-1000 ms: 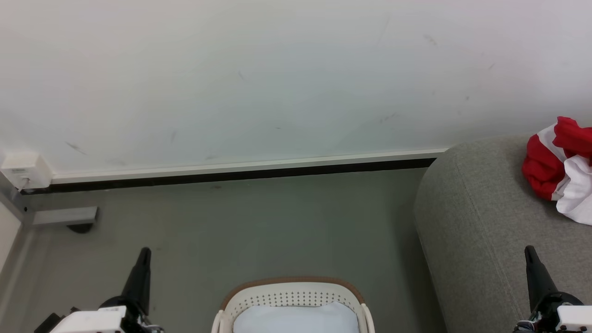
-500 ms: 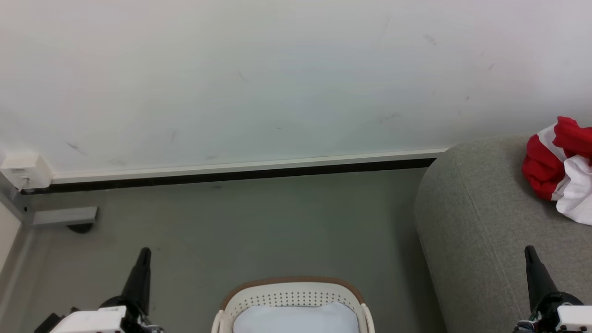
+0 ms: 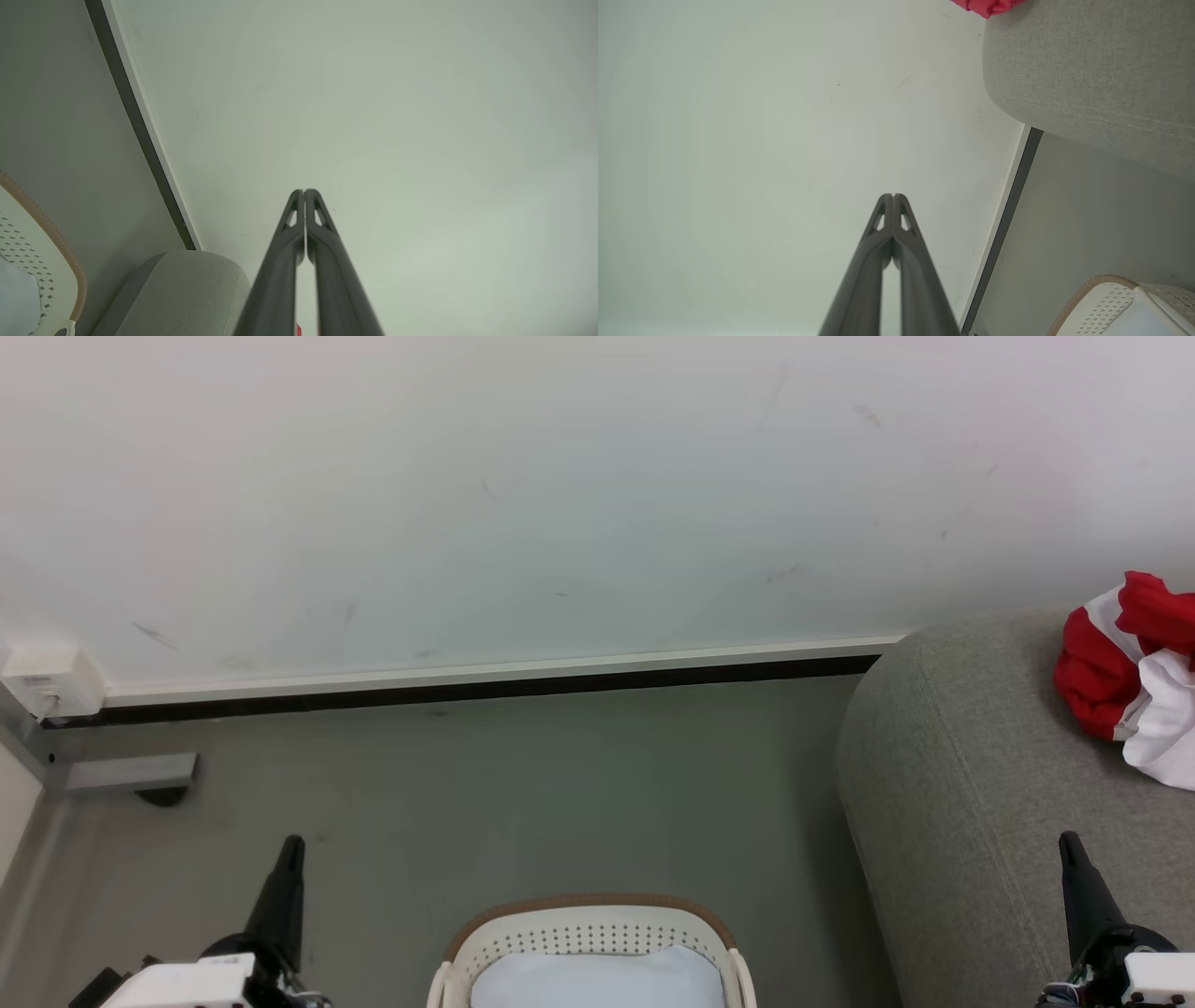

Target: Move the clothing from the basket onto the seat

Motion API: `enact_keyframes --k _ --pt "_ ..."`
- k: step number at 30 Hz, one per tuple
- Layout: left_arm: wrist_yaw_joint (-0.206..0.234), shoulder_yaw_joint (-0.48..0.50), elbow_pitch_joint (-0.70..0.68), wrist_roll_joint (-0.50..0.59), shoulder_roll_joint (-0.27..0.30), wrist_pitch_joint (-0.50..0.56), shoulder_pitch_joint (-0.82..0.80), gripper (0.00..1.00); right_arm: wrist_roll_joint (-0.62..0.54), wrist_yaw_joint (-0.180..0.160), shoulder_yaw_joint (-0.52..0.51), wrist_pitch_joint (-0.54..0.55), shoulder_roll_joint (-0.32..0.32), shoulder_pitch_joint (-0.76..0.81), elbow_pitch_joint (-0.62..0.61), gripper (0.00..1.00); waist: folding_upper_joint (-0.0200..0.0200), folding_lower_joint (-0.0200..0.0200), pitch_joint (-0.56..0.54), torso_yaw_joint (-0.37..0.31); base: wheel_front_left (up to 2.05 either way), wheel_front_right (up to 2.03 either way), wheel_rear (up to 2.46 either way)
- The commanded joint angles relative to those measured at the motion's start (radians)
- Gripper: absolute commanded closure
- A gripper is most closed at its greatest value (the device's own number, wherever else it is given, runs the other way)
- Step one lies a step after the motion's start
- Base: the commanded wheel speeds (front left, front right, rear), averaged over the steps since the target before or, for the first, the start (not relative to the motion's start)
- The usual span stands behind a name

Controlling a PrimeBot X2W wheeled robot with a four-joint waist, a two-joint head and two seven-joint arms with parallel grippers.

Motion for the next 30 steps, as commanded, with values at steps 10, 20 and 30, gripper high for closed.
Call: enact_keyframes --k 10,20,30 --pt "-0.004 0.001 -0.003 -0.014 0.007 0.003 -0.009 1.00 0.001 -0.002 -0.004 0.003 -0.006 -0.011 -0.005 1.00 0.0000 0.0000 0.000 0.000 0.00 0.00 0.00" --pt "-0.004 0.001 -0.003 -0.014 0.007 0.003 -0.009 1.00 0.001 -0.002 -0.004 0.003 -0.006 -0.011 -0.005 1.00 0.0000 0.0000 0.000 0.000 0.00 0.00 0.00" --pt "-0.004 0.001 -0.003 -0.014 0.007 0.003 -0.009 1.00 0.001 -0.002 -0.004 0.003 -0.006 -0.011 -0.005 1.00 0.0000 0.0000 0.000 0.000 0.00 0.00 0.00"
